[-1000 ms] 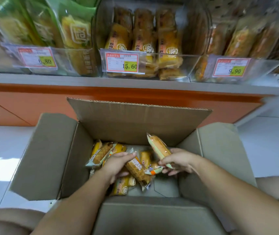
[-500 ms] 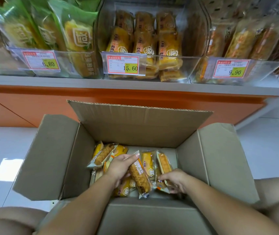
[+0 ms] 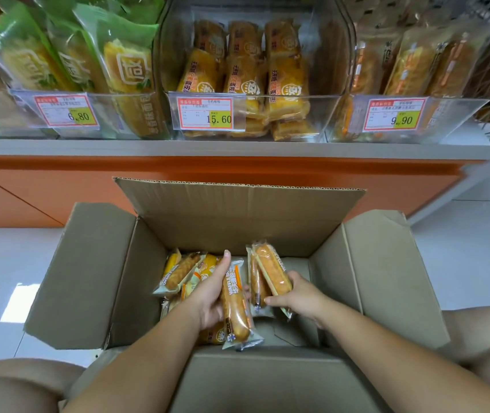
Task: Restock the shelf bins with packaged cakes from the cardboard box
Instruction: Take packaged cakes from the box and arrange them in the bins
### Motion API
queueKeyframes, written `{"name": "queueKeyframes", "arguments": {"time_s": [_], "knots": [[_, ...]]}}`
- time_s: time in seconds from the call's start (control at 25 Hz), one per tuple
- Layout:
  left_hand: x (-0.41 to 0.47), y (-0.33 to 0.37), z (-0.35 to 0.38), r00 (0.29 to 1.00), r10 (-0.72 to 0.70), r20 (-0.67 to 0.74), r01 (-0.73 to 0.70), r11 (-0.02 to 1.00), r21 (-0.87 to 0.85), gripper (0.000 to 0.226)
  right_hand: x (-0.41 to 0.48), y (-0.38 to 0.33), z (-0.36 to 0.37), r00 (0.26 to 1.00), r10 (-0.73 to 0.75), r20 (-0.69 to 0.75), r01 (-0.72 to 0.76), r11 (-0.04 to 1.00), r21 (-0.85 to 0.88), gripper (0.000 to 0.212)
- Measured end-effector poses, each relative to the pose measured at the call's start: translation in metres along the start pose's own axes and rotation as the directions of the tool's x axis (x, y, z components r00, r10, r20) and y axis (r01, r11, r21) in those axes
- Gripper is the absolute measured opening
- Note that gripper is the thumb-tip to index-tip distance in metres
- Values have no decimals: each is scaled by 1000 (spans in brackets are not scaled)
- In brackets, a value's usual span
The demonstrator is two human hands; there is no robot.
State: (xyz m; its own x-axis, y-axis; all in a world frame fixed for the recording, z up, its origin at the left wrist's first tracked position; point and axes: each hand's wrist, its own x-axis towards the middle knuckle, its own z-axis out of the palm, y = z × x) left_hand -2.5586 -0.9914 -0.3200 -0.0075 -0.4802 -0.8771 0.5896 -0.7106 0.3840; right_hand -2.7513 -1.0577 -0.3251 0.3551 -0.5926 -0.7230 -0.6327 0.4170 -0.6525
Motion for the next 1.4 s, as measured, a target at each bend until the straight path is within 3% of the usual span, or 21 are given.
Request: {"name": "queueKeyframes", "arguments": {"time_s": [0.16,0.24,0.32,0.44,0.64,0.76,0.84,0.92,1.0,1.12,1.2,1.28,1.4], "knots": [[-15,-9,8,998,8,55,-11,998,57,62,-9,-10,1,995,-92,-39,84,981,-176,47],[-21,-5,10,997,79,28,-79,997,10,60,-14,-23,-8,989,-138,-50,119,953,-277,40],[-28,7,10,984,178,-13,-179,981,-78,60,-19,-34,-22,977,-212,-35,188,924,-333,46],[-41,25,12,948,318,-18,-317,941,-114,64,-36,-50,-44,947,-318,39,311,884,-350,58],[-73,39,37,875,481,50,-483,875,41,54,-82,-88,-89,893,-432,123,446,822,-355,55],[-86,46,52,831,549,88,-556,820,136,55,-106,-105,-118,891,-454,-10,437,864,-252,59],[-95,53,65,795,596,114,-606,772,191,49,-116,-113,-134,891,-438,-118,442,897,8,63],[-107,60,83,753,643,139,-655,715,246,46,-124,-120,-146,888,-432,-158,460,843,280,69],[-116,68,100,720,677,154,-689,669,281,46,-130,-127,-157,878,-437,-194,477,773,417,72],[-125,81,126,696,699,167,-715,654,247,48,-135,-138,-171,847,-485,-218,516,651,557,79],[-130,88,143,695,693,191,-719,670,185,42,-136,-146,-178,841,-495,-217,503,570,649,64],[-134,96,158,693,689,210,-719,683,130,40,-138,-155,-184,840,-489,-234,500,533,682,49],[-135,110,172,680,704,207,-731,674,111,42,-136,-170,-194,814,-501,-295,556,524,645,47]]}}
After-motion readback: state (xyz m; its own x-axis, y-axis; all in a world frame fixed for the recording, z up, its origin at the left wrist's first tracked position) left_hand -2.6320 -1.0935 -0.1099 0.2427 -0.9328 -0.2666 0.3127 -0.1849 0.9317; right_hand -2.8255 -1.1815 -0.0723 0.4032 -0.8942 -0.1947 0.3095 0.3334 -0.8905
